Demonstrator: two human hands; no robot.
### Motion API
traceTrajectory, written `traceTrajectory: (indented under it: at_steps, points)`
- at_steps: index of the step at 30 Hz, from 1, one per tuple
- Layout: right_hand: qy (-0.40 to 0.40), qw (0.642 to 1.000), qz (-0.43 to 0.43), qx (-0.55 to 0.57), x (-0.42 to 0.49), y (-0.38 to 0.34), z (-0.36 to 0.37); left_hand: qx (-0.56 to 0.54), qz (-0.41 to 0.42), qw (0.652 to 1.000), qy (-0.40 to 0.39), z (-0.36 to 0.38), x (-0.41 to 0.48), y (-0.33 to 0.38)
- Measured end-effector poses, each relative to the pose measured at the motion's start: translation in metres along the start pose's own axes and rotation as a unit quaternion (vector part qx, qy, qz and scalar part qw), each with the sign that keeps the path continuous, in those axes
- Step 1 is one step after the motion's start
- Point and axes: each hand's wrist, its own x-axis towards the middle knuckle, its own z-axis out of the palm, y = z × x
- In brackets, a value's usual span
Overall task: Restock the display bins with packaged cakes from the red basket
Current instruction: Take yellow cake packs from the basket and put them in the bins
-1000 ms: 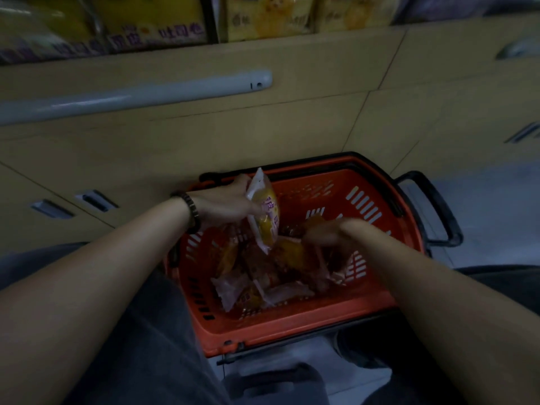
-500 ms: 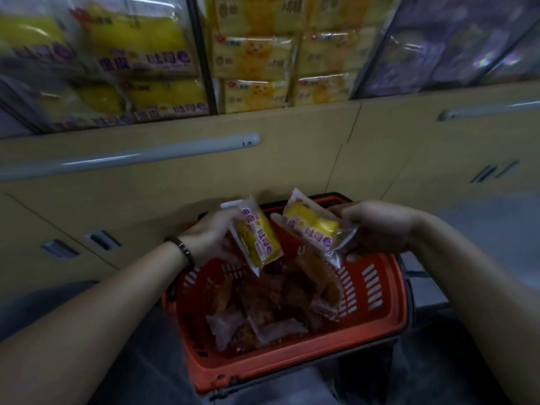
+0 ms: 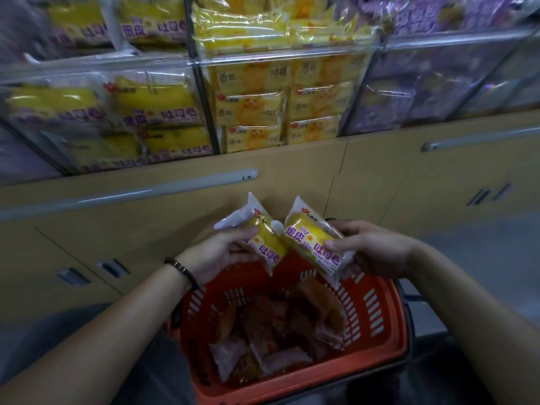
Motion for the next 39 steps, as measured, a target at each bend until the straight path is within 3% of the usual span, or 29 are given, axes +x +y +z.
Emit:
traceTrajectory:
  at_steps: [7, 14, 17, 19, 22, 26, 29, 34, 39]
  points:
    - [0.004, 0.991, -0.107, -0.083, -0.013, -0.009, 0.016, -0.008, 0.089, 0.995, 0.055, -0.007, -0.029, 0.017]
    - [-0.012, 0.981, -0.195, -0.02, -0.021, -0.008, 0.051, -0.091, 0.09, 0.992, -0.007, -0.009, -0.062, 0.028]
    - [-0.019, 0.97, -0.239, 0.046, -0.023, -0.006, 0.058, -0.055, 0.108, 0.993, -0.004, -0.002, -0.076, 0.051]
    - [-0.016, 0.96, -0.273, 0.068, -0.028, -0.012, 0.059, 0.03, 0.146, 0.989, 0.003, 0.009, -0.09, 0.079]
    - [0.02, 0.944, -0.325, 0.058, -0.043, -0.042, 0.061, 0.197, 0.24, 0.95, 0.028, 0.022, -0.112, 0.126]
    - [0.084, 0.917, -0.39, -0.035, -0.062, -0.098, 0.067, 0.312, 0.297, 0.901, 0.049, 0.018, -0.134, 0.176]
    - [0.083, 0.899, -0.422, -0.085, -0.068, -0.145, 0.085, 0.328, 0.323, 0.884, 0.08, 0.004, -0.15, 0.209]
    - [0.12, 0.848, -0.474, -0.204, -0.055, -0.224, 0.125, 0.373, 0.355, 0.831, 0.213, -0.048, -0.166, 0.264]
    - [0.154, 0.797, -0.499, -0.303, -0.015, -0.294, 0.164, 0.326, 0.391, 0.802, 0.311, -0.115, -0.157, 0.308]
